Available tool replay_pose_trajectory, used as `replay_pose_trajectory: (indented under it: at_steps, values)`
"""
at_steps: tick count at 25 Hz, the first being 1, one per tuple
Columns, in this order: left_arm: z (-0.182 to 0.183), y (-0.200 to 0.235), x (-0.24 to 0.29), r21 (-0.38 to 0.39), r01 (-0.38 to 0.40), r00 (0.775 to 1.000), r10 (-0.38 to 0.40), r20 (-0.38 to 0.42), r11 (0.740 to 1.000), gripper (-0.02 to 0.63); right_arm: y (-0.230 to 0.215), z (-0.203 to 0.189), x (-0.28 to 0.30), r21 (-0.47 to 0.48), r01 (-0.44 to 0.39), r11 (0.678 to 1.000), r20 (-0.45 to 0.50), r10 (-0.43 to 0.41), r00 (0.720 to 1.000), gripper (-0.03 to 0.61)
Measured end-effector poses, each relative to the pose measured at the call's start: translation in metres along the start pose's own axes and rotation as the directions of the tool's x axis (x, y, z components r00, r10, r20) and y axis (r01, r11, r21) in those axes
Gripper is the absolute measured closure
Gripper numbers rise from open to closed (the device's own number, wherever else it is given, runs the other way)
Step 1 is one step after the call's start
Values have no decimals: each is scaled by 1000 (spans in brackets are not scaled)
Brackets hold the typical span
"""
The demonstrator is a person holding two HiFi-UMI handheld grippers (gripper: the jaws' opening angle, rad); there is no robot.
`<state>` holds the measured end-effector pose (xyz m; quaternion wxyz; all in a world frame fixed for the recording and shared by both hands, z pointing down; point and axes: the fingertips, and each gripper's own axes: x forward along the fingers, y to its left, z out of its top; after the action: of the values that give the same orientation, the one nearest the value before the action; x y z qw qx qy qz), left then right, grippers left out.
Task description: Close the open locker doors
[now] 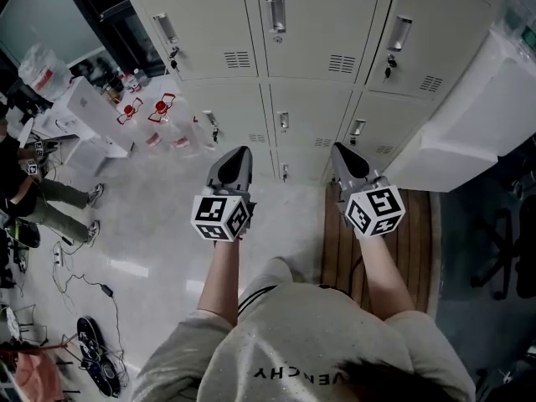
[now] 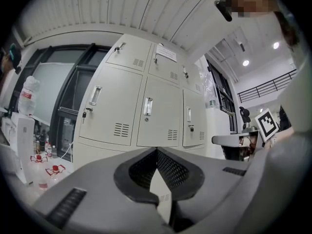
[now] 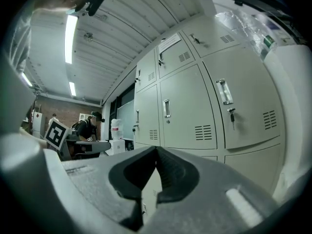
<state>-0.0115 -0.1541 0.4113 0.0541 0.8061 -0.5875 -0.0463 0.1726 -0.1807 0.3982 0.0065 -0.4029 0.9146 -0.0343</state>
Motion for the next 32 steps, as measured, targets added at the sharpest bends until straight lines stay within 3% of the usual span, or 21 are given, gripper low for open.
replay_pose_trajectory:
  at_steps: [32]
  values:
    - [-2, 13, -49, 18, 16, 1000, -15, -21, 1000, 615, 57, -18, -8, 33, -3, 999, -19, 4, 1000, 579]
